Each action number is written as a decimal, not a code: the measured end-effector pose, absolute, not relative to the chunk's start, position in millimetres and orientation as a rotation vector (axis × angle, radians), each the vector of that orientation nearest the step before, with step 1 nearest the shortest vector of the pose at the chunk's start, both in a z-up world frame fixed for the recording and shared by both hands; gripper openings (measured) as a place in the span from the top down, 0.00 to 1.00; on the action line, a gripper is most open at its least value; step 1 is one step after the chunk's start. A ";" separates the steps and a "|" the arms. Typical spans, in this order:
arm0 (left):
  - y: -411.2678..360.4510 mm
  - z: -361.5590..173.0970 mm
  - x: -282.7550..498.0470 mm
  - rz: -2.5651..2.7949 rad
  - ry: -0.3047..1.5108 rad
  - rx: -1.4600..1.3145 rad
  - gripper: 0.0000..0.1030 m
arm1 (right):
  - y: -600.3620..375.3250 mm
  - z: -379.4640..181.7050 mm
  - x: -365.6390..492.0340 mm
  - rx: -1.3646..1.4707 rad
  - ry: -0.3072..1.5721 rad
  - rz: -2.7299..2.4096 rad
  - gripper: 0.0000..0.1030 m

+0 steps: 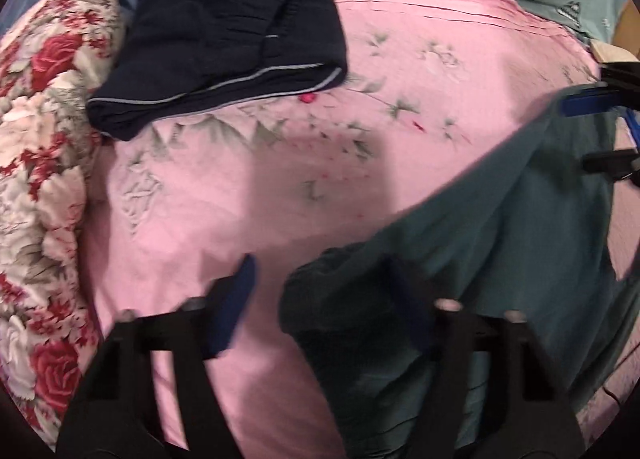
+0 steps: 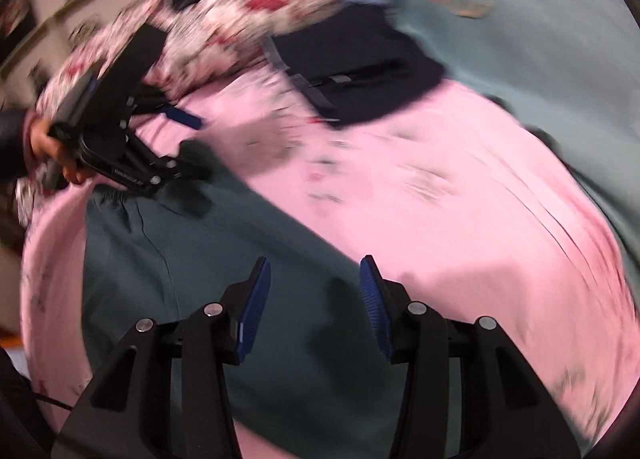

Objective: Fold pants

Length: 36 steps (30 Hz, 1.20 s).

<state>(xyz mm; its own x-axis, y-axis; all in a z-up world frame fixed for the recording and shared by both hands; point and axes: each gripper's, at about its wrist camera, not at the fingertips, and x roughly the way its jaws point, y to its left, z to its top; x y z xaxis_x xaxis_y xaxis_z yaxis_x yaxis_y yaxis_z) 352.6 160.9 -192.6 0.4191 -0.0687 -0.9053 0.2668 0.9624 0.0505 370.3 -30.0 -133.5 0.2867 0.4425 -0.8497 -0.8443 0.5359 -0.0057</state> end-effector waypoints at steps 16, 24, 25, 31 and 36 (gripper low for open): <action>212.9 -180.9 410.1 0.046 1.055 0.052 0.36 | -20.3 -124.1 447.1 -0.214 0.998 0.572 0.82; 210.4 -159.1 292.6 -0.167 1.059 0.004 0.18 | -155.1 -88.5 309.4 -0.053 1.022 0.462 0.49; 202.7 -158.2 280.4 -0.166 1.052 0.018 0.18 | -178.3 -88.7 293.5 -0.023 1.039 0.397 0.48; 135.6 -153.3 205.4 -0.276 1.053 -0.008 0.17 | -371.5 -94.4 136.7 0.147 1.166 -0.278 0.47; 36.0 -168.1 158.6 -0.504 1.091 0.060 0.17 | -449.7 -98.9 77.1 0.290 1.167 -0.455 0.47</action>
